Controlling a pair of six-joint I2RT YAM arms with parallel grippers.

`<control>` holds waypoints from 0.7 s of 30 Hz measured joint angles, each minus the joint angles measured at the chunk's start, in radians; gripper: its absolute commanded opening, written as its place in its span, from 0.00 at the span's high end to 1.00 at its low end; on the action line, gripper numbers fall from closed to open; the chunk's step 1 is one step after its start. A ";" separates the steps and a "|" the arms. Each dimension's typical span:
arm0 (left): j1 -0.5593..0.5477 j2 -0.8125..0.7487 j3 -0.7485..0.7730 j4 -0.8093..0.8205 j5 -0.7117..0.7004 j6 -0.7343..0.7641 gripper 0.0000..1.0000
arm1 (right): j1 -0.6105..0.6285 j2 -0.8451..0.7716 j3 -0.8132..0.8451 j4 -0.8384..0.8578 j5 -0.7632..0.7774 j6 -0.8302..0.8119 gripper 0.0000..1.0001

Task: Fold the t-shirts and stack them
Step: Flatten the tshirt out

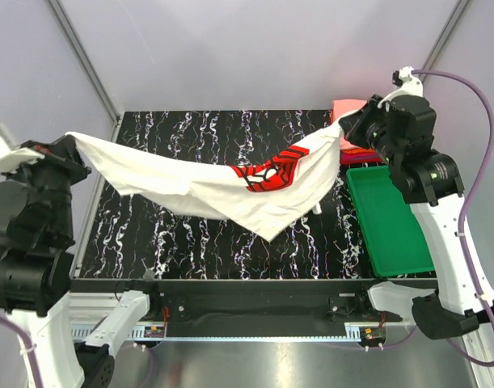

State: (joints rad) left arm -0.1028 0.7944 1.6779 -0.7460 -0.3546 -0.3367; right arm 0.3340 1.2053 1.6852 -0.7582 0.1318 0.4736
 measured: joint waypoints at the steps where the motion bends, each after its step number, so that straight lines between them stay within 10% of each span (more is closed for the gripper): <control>1: 0.000 0.012 -0.011 0.000 -0.010 0.009 1.00 | 0.000 0.017 0.015 0.005 -0.001 -0.001 1.00; 10: 0.000 0.193 -0.227 -0.053 -0.002 0.017 1.00 | 0.002 0.539 0.122 0.071 -0.147 -0.069 0.95; 15: 0.006 0.151 -0.356 -0.023 0.125 -0.011 1.00 | 0.039 0.920 0.361 -0.015 -0.196 -0.126 0.66; 21: 0.007 0.118 -0.543 0.034 0.274 -0.040 1.00 | 0.097 1.104 0.678 -0.204 -0.138 -0.139 0.62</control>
State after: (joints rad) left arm -0.0956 0.9123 1.1347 -0.7124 -0.0811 -0.3767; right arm 0.4305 2.3093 2.3627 -0.9619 -0.0063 0.3344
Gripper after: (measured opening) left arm 0.012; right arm 0.378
